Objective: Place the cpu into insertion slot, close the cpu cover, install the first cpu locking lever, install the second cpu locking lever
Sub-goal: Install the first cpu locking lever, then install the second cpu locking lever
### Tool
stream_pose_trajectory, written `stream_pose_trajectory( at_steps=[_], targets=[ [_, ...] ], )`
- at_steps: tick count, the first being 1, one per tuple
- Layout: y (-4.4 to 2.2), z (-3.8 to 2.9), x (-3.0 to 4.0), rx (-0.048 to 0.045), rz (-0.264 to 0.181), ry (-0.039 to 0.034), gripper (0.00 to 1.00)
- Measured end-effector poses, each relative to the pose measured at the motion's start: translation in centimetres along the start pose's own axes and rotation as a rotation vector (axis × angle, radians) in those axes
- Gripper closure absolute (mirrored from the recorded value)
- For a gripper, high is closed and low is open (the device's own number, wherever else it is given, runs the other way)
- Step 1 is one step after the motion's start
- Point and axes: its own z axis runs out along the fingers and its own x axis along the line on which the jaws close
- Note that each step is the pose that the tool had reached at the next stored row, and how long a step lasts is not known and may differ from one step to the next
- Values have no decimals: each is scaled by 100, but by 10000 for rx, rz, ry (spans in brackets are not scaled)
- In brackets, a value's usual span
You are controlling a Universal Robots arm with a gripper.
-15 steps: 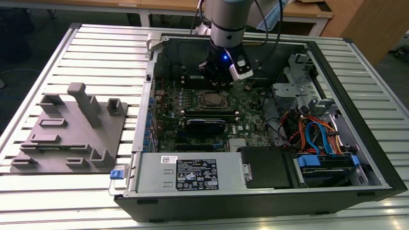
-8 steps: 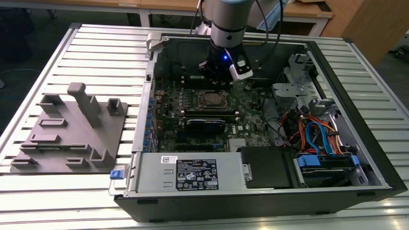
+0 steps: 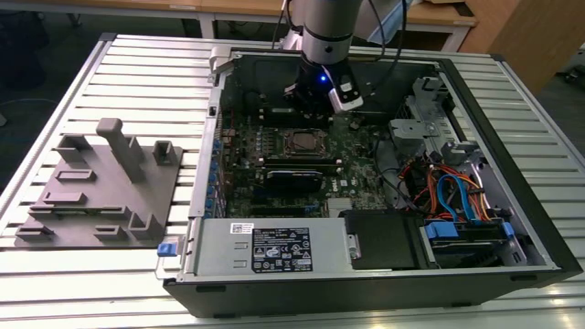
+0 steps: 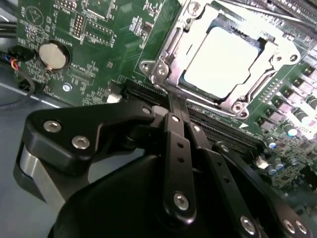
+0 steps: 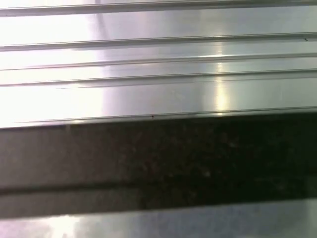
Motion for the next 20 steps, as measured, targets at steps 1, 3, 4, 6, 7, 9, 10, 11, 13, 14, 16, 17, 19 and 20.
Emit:
stream_pose_trajectory(
  at_steps=[1, 3, 4, 6, 7, 9, 10, 11, 13, 14, 16, 17, 19, 20],
  targets=[
    [-16, -2, -1, 5, 0, 2, 90],
    [-54, -3, -4, 9, 1, 2, 90],
    [-59, -3, -4, 11, 1, 2, 90],
    [-59, -3, -4, 12, 2, 1, 90],
    [-60, -3, -4, 16, 2, 1, 90],
    [-60, -3, -4, 19, 2, 1, 90],
    [-60, -3, -4, 20, 2, 1, 90],
    [-60, -3, -4, 20, 1, 1, 90],
    [-67, -4, -4, 22, 2, 1, 90],
    [-77, -5, -5, 21, 2, 2, 90],
    [-94, -6, -7, 19, 2, 1, 90],
    [-101, -7, -7, 21, 2, 1, 90],
    [-104, -18, -7, 23, 3, 2, 90],
    [-103, -35, -7, 22, 4, 1, 90]
  ],
)
